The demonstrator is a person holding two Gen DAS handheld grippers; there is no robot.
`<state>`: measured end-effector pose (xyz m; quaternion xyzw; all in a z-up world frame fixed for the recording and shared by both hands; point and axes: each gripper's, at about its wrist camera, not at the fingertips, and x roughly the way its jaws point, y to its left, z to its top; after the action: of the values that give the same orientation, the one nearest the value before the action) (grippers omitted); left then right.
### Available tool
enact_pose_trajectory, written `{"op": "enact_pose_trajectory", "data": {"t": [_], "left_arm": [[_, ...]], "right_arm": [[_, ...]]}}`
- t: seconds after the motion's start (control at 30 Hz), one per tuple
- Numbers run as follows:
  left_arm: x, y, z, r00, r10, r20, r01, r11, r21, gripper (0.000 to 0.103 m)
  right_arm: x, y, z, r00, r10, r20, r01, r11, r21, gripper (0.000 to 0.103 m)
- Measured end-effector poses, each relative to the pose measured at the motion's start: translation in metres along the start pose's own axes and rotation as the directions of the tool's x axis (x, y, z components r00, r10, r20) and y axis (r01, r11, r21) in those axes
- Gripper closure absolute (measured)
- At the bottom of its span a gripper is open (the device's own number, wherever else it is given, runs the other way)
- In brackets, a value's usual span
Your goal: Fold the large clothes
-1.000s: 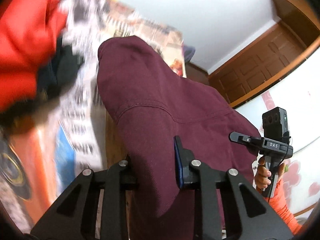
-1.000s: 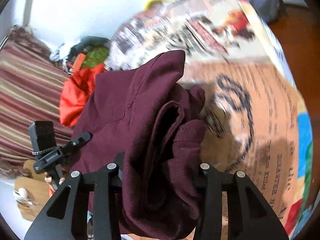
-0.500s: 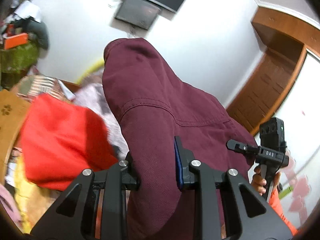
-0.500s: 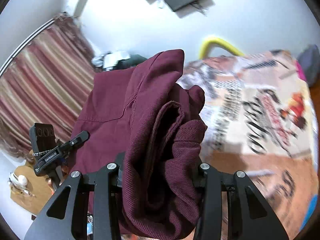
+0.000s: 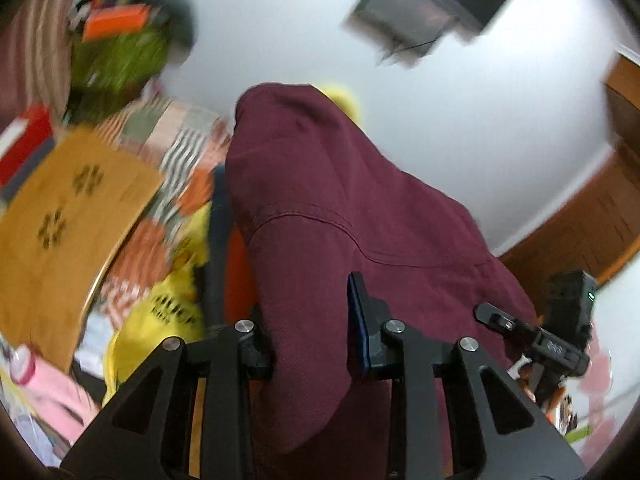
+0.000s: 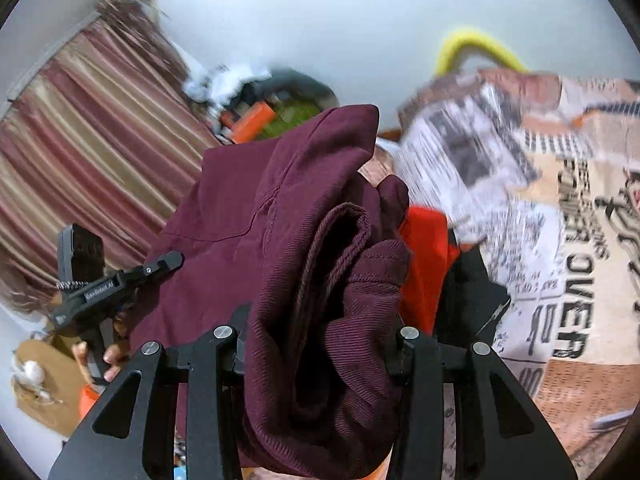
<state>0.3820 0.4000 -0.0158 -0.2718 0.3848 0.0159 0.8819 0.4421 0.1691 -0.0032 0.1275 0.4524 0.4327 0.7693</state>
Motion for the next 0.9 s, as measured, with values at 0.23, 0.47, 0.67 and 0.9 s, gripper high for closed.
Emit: {"op": "enact_pose_trajectory", "data": {"t": [0.23,0.47,0.67,0.9], "left_arm": [[0.017,0.026,-0.009,0.999,0.033,0.016,-0.033,0.999,0.005,0.064],[0.000,0.011,-0.015,0.981,0.186,0.048,-0.190,0.977,0.096,0.038],[-0.030,-0.005,-0.029,0.961,0.259,0.096,-0.271,0.953,0.137,0.038],[-0.093,-0.050,-0.058,0.937,0.274,0.218,-0.321,0.919,0.227,0.038]], "right_arm": [[0.027,-0.024,-0.006,0.998,0.020,-0.060,-0.018,0.999,0.049,0.054],[0.009,-0.015,-0.010,0.988,-0.056,-0.144,0.056,0.998,-0.009,0.049],[-0.028,0.005,-0.017,0.976,-0.201,-0.081,0.192,0.975,-0.112,0.049],[-0.096,0.046,-0.028,0.974,-0.206,0.092,0.220,0.960,-0.173,0.049]]}}
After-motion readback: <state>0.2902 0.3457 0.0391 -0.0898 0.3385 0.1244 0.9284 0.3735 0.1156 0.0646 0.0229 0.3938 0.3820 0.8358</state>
